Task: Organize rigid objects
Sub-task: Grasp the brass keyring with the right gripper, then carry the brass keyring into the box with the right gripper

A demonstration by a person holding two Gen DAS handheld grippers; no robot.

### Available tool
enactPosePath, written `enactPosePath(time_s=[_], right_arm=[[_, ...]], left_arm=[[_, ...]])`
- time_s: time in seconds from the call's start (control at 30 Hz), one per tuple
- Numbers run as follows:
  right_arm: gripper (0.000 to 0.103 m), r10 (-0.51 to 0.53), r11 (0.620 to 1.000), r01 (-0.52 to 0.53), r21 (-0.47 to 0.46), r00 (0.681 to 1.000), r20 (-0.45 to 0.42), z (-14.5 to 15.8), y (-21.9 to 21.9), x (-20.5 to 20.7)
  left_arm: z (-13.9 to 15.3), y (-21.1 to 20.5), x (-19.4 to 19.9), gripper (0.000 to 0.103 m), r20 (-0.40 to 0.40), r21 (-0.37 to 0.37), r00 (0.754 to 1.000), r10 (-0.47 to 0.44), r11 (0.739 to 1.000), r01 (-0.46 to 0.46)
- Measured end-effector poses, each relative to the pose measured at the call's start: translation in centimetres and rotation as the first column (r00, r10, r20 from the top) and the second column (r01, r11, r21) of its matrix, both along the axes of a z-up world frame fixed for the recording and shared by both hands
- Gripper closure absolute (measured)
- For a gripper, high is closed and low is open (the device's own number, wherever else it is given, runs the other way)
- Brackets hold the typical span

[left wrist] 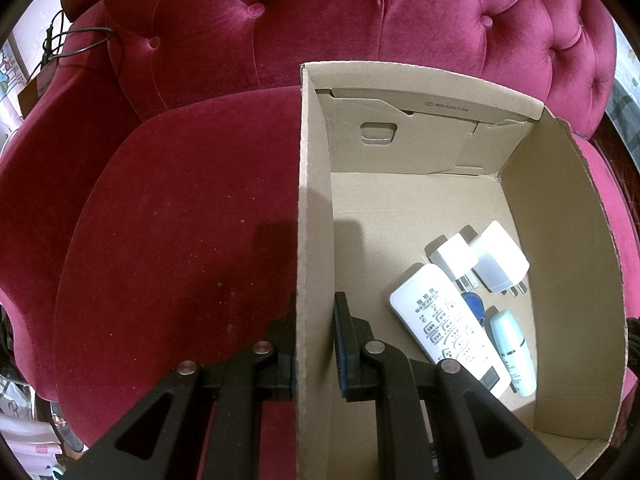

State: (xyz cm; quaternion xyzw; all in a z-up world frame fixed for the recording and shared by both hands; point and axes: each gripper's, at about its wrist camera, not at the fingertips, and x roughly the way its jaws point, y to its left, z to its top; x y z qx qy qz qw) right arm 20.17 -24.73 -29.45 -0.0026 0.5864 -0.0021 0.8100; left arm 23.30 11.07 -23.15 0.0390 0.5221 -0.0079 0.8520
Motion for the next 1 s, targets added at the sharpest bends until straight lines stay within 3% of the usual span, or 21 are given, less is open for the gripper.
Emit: enactPosePath(time_s=[0.8,1.0], right_arm=[[0.087,0.036,0.999,-0.035,-0.008,0.993,0.11,7.1,2.1,-1.5],[0.087,0.048,0.999,-0.047,-0.015,0.989,0.137,8.7,2.9,-0.2]], left_arm=[[0.0,-0.3,0.0,0.089,-0.001,0.005,1.0,0.005,1.0,-0.005],[0.0,-0.3,0.0,0.089,0.0,0.006,1.0,0.005,1.0,-0.005]])
